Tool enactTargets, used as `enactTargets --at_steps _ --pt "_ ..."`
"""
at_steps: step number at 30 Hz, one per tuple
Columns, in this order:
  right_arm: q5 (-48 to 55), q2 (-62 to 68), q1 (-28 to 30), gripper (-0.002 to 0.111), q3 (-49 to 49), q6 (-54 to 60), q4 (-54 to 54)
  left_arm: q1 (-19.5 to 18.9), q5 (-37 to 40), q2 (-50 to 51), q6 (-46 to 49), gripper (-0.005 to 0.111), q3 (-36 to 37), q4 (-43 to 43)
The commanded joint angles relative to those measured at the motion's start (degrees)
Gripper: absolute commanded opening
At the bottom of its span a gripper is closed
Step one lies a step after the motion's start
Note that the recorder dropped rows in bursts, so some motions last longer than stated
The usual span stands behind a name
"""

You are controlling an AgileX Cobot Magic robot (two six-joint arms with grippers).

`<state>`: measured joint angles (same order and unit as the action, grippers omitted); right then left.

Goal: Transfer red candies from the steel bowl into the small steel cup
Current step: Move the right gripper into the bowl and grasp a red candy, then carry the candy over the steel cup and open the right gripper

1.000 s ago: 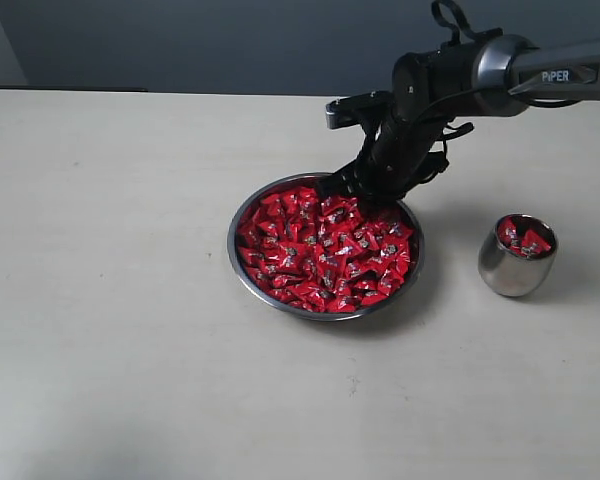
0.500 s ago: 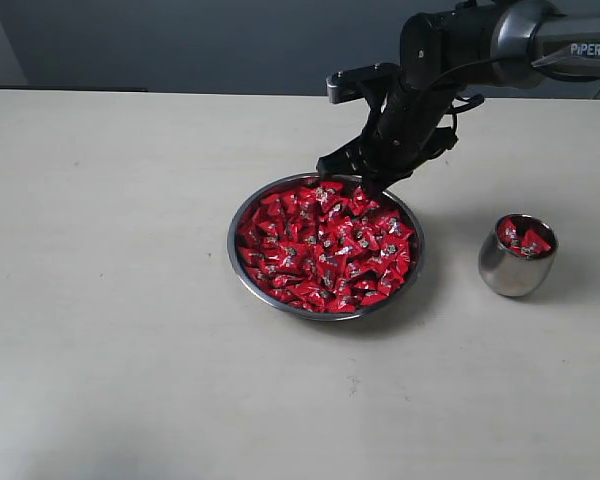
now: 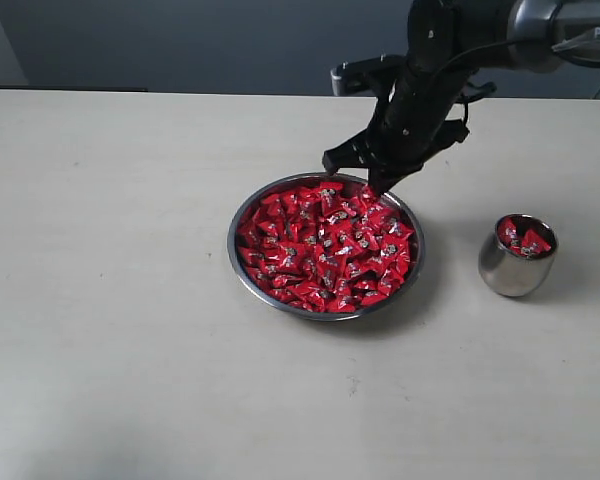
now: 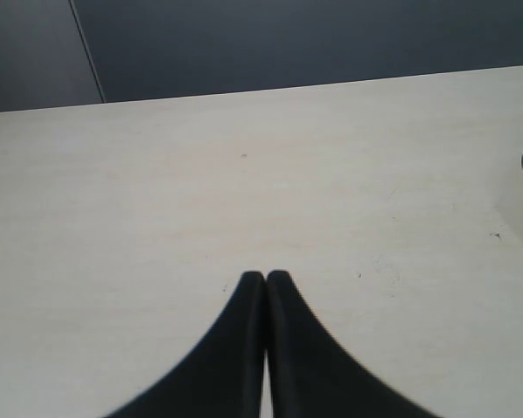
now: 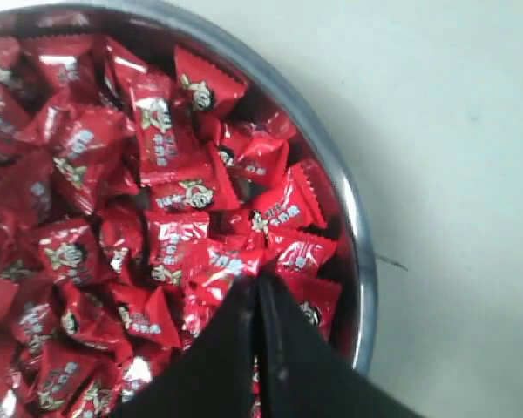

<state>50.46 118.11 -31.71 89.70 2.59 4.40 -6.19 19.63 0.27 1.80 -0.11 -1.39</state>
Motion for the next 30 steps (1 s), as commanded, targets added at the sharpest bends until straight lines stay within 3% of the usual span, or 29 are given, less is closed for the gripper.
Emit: enactTargets --at_steps 1,9,15,18,24,30 --pt "1.3 -4.9 0.2 -0.001 0.3 0.2 -0.5 0.0 -0.5 -0.3 -0.1 0.000 0.1 -0.2" --pt "-3.3 -13.5 0.3 -0.001 -9.6 0.2 -0.9 0.0 -0.5 -0.3 -0.1 0.000 0.1 -0.2" --pt "-6.9 -23.6 0.4 -0.001 -21.2 -9.7 -13.0 0.0 -0.5 -0.3 -0.1 0.000 0.1 -0.2" --pt "-5.6 -27.2 3.2 -0.001 -24.7 -14.6 -19.9 0.0 -0.5 -0.3 -0.1 0.000 0.1 -0.2" --pt "-4.5 -30.0 11.6 -0.001 -28.3 -14.8 -17.9 0.0 -0.5 -0.3 -0.1 0.000 0.1 -0.2" --pt "-4.4 -27.7 12.3 -0.001 -29.1 -14.8 -17.5 0.0 -0.5 -0.3 -0.1 0.000 0.1 -0.2"
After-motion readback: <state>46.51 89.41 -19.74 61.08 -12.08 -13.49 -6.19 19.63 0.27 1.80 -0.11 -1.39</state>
